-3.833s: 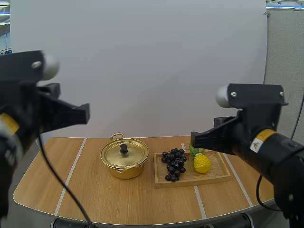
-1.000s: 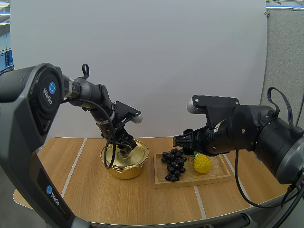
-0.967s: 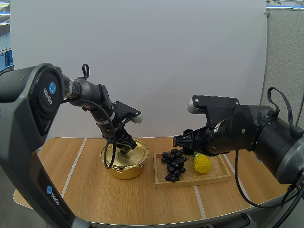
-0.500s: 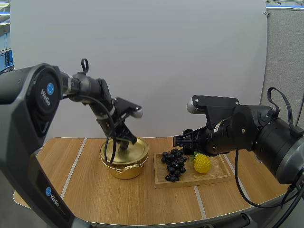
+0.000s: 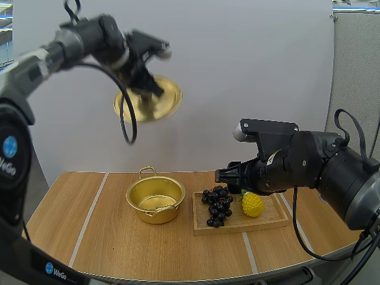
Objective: Open the pot, put the pineapple inside, and close it
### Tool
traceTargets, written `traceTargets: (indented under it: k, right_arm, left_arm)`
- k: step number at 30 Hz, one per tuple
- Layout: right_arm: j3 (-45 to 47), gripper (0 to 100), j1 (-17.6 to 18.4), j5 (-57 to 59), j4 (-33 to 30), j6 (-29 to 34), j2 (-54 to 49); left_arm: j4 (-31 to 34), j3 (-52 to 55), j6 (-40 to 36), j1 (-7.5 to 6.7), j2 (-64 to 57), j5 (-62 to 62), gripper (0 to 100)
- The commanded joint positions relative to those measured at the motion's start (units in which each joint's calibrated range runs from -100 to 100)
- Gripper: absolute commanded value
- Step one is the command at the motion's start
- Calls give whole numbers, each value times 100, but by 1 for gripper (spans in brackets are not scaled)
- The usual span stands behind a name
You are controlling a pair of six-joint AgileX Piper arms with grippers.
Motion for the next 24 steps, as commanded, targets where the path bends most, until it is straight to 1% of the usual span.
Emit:
traceTargets:
  k: [1,4,9,13,15,19,24]
  right_arm:
    - [-35,100,-11,30,18,27,-18]
    - [-35,100,-11,30,18,27,-18]
    - [-35,100,-11,30,18,27,-18]
    - [-35,100,-11,30,-157,27,-18]
    - [-35,100,-11,50,-375,27,-18]
    - [-35,100,-11,290,-446,27,-5]
    - [-35,100,-28,290,-789,103,414]
  left_arm:
    - [224,-747,-245,-11,-158,120,0]
    - [423,-1453,-441,-11,-159,277,0]
    - [448,-2317,-577,-11,-159,475,0]
    - [448,-2564,-577,-11,-159,459,0]
    - [448,-2634,-577,-11,-159,418,0]
    - [448,-2648,-577,-11,-159,418,0]
    - [448,-2648,-577,-11,-159,418,0]
